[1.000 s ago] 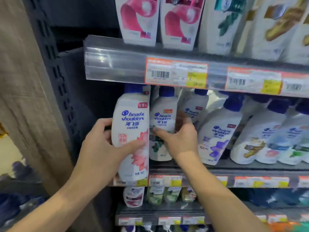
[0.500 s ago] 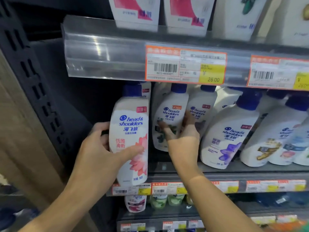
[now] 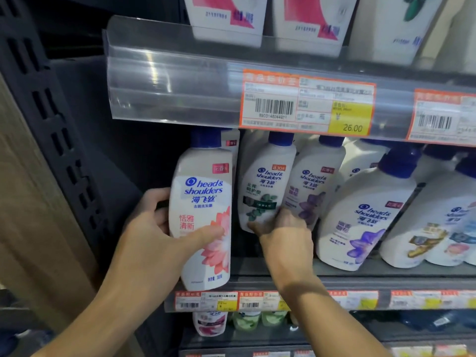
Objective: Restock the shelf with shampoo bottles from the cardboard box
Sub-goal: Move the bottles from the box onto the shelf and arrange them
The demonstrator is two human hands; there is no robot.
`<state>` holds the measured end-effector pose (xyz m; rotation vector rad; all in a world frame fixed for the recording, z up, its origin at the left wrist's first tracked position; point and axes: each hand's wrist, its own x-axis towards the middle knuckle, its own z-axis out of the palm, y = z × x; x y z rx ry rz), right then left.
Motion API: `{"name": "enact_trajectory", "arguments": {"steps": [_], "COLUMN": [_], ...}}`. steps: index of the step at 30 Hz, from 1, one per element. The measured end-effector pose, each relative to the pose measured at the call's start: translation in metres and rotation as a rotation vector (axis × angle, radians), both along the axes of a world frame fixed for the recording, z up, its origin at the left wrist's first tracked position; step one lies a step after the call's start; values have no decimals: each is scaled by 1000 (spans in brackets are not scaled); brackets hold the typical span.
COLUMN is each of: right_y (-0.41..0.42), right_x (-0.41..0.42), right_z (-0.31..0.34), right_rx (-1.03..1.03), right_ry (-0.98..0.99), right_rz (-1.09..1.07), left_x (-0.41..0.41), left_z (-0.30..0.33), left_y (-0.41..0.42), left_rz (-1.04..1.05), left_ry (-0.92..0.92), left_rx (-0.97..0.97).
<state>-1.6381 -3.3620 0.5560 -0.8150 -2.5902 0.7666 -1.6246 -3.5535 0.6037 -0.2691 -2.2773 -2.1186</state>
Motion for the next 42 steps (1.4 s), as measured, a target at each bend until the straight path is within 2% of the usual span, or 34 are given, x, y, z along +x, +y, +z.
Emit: {"name": "enact_trajectory", "arguments": {"steps": [3, 12, 19, 22, 24, 27, 29, 34, 42], "right_y": [6, 9, 9, 9, 10, 15, 17, 17, 16], "right_x": [-12, -14, 1, 27, 42, 53, 54, 51, 50], "right_z": [7, 1, -4, -10, -16, -26, -30, -35, -38], "right_rx": [26, -64, -137, 85, 201, 268, 330, 374, 371], "right_ry": [-82, -12, 82, 173, 64, -176, -209, -191, -214], "right_rz": [31, -32, 9, 135, 241, 386, 430, 425, 402], "left_x": [-1, 0, 3, 1, -3, -13, -22, -44, -64], "left_z": [1, 4, 4, 6, 5, 2, -2, -16, -34], "left_y": [1, 5, 4, 8, 11, 18, 22, 27, 38], "left_rz": [-7, -39, -52, -24, -2, 20, 24, 28, 64], "left_ry": [4, 54, 54, 80, 95, 123, 124, 132, 121], "left_rx": [20, 50, 86, 97, 91, 89, 87, -60, -101]}}
